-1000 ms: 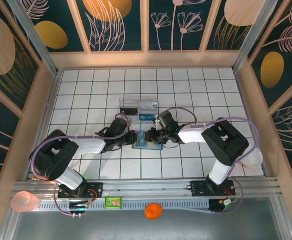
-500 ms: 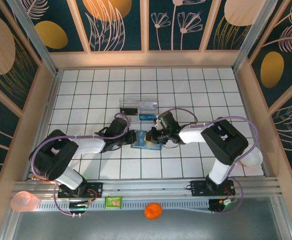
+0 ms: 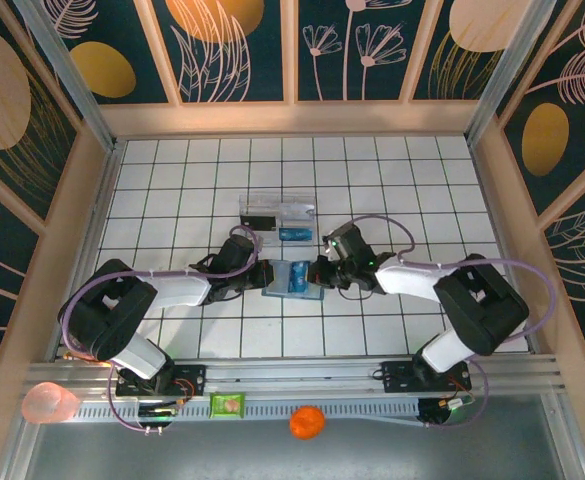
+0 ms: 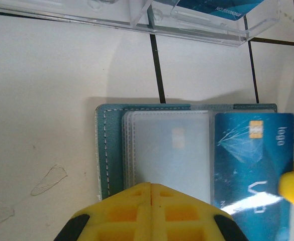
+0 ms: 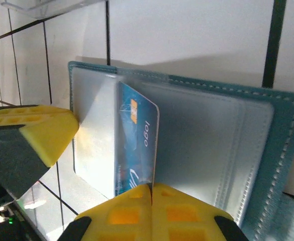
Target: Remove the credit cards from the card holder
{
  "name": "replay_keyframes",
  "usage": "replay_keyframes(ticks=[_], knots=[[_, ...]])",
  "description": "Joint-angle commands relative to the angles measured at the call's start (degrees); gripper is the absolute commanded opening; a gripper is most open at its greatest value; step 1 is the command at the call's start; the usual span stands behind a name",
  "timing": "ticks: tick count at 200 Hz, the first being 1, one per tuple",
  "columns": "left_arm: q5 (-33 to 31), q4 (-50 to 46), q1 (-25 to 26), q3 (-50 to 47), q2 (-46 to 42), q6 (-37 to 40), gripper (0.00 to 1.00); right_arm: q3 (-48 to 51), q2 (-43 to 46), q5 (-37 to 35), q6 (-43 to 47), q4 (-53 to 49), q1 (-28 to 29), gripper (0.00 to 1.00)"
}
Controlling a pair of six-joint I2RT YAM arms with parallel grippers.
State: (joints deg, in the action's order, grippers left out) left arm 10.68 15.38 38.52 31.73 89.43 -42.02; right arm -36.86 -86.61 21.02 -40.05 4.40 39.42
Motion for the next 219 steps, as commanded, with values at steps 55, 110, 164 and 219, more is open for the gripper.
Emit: replay_keyframes(ticks=[55,110,164,219], knots=[[4.0,-2.3,-0.8,2.4,-3.3,2.2,0.18,-15.1,11.6,-13.0,36.4,-18.5,1.0,0.00],[4.5,-4.6,-0.9,2.7,-8.8,1.8,0.57,-23.4,10.2,-16.5,55.7,-20.6,2.9,0.00],[4.5,-5.7,-2.4,-0.7,-13.3,0.0,0.99,-36.1,-0.1,-17.9,71.5,-31.9,4.4,0.00],[2.8,-9.1,-5.6,-3.8,-16.7,-1.2,0.99,-46.9,-10.0,-22.8,79.5,-43.0,4.9,0.00]])
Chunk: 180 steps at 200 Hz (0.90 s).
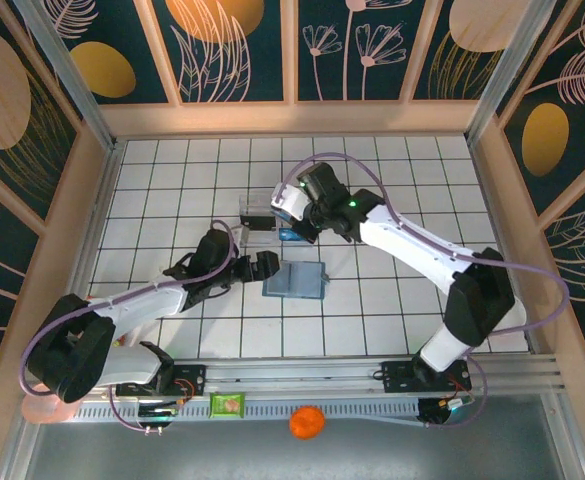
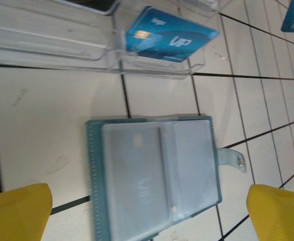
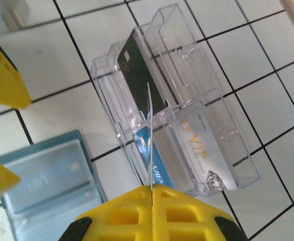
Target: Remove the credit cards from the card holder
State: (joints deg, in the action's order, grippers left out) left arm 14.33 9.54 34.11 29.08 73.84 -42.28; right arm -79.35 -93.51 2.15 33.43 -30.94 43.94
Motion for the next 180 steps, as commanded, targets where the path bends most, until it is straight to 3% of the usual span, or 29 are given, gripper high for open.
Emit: replay_keyframes(ticks=[1,106,180], knots=[[-0.8,-3.3,-1.2,-1.1,-1.1,-1.0,0.99,-4.6,-3.2,-4.2,6.2,-7.8,0.4,0.00],[-1.5,-7.8,-3.6,-1.5,-3.6,-0.1,0.99,-22.1,-18.9,-9.2,13.0,-20.6,2.6,0.00],[-2.3,-8.9,-4.3,-1.2,-2.7,0.2,0.99,-18.6,-17.3,-8.4,15.5,-21.1,3.1,0.00]])
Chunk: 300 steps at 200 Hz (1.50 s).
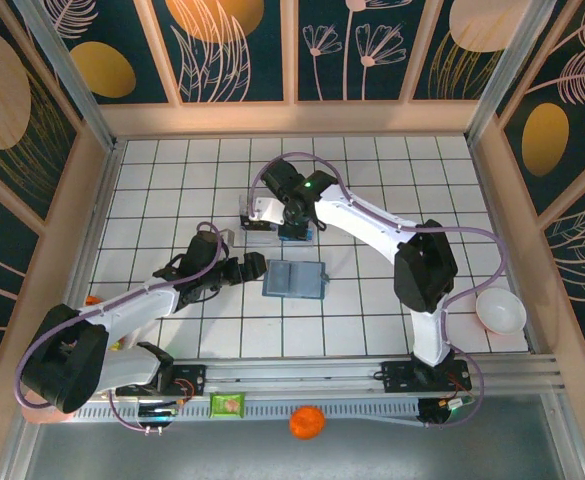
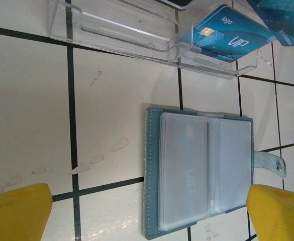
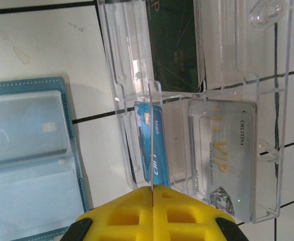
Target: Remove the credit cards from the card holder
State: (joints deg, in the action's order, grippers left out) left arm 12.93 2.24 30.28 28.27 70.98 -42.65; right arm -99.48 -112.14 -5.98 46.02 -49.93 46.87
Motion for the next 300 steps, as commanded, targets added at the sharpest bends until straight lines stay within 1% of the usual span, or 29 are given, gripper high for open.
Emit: replay_keyframes(ticks=[1,26,85,183,246,300], knots=[[-0.9,-1.6,-0.5,-0.4,0.2,0.5,0.98,1.6,1.2,-0.2,2.9,-2.0,0.1,0.00],[-1.0,-1.4,-0.7,-0.4,1.3,0.2,0.99,2.2,1.1,1.2,2.9,-1.0,-0.6,0.00],[-1.7,-1.7,-0.8,0.2,3.4,0.0,0.99,3.1,-0.3,1.1,3.6,-0.7,-1.7,0.00],[-1.5,-0.9,-1.0,1.0,6.3,-0.6,0.99,5.4,-1.5,0.0,5.4,1.2,-1.9,0.00],[-1.5,-1.1,-1.1,1.0,6.3,-0.6,0.98,5.4,-3.0,-1.9,6.0,3.0,-2.1,0.00],[-1.1,-0.3,-1.2,0.9,7.0,-0.8,0.98,5.6,-3.7,-1.6,6.2,3.2,-2.1,0.01]])
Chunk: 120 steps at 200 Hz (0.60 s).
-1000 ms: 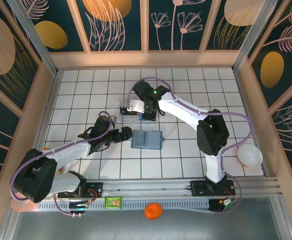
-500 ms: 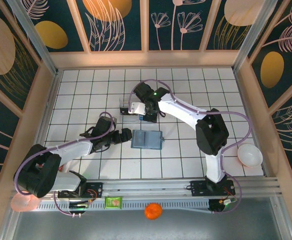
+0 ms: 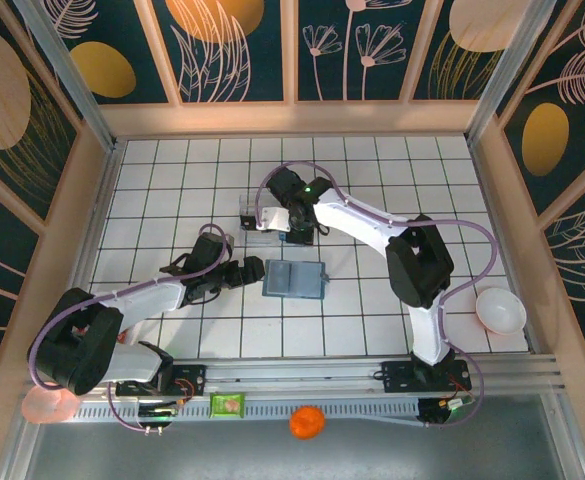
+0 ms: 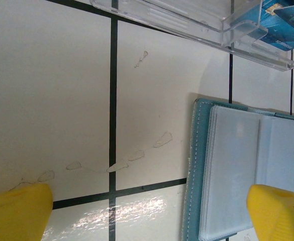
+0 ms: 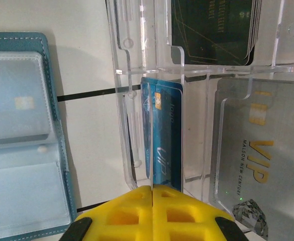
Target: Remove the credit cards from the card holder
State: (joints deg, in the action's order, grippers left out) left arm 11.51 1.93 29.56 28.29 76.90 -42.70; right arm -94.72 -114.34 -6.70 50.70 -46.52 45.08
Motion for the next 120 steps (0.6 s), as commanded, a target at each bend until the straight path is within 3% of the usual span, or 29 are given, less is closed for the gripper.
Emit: replay_keyframes(ticks=[1,66,120], knots=[[0.4,0.0,-0.5,0.8,1.1,-0.7,0.98,0.8,-1.5,-0.9,1.5,-0.2,-0.3,0.01],[0.6,0.5,-0.5,0.4,0.9,-0.9,0.99,0.8,-3.1,-0.4,1.2,-1.1,0.1,0.03],[1.4,1.1,-0.5,-0.2,0.4,-1.1,0.99,2.1,-1.9,-4.7,0.1,6.6,-0.2,0.19]])
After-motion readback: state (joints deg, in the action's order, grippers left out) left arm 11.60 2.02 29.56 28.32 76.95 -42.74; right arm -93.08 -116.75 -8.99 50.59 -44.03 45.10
